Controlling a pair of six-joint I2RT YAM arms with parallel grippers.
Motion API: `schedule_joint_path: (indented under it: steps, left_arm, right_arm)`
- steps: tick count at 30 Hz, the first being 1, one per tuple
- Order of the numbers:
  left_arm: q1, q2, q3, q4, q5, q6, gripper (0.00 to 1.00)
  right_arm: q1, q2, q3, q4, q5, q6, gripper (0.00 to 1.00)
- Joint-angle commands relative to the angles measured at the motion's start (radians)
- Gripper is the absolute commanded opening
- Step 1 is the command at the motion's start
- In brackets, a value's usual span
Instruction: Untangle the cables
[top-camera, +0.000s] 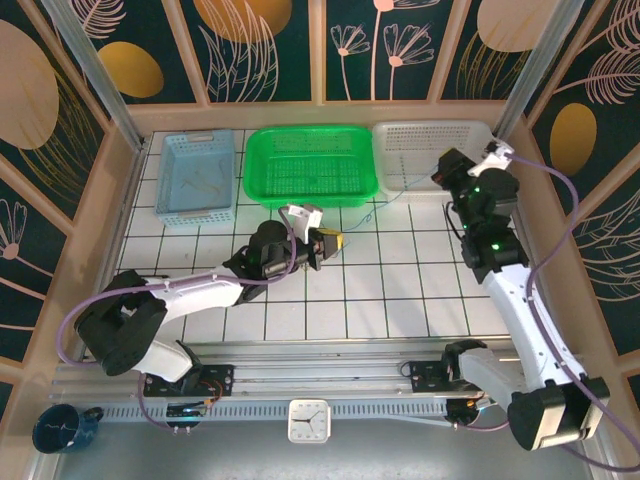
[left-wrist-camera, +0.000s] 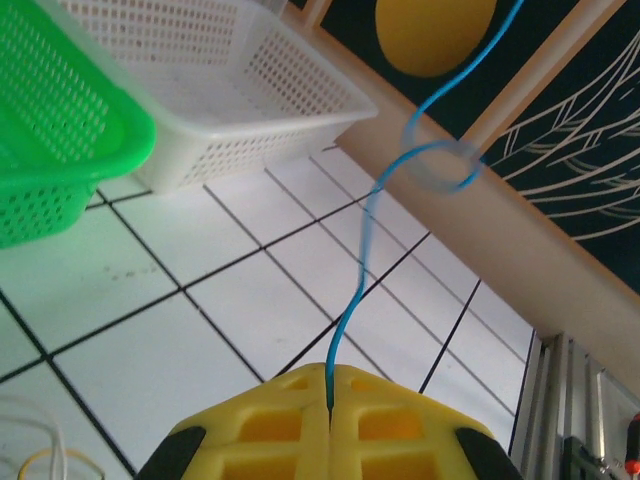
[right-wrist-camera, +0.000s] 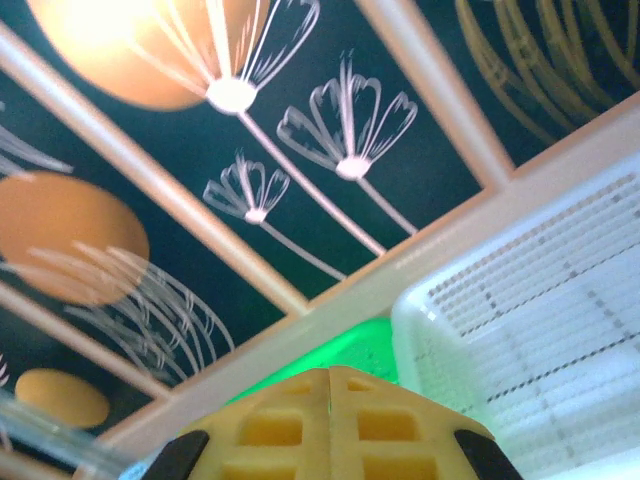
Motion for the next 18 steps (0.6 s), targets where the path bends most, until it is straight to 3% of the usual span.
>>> schedule_joint_path:
  steps: [1,12,18]
  left_arm:
    - [-0.004,-0.021,-0.021,0.041,0.011,-0.016,0.0]
    - [-0.003,-0.001,-0.005,-0.007,-0.043,-0.005,0.0]
    - [-0.004,-0.013,-0.02,-0.018,-0.085,0.007,0.0]
  right_arm:
    - [-0.046,-0.024,0.02,0.011,-0.033,0.026,0.0]
    - [-0.069,0.014,0.086,0.008,-0.08,0.005,0.0]
    - [-0.158,0.025,0.148,0.017,-0.126,0.043,0.0]
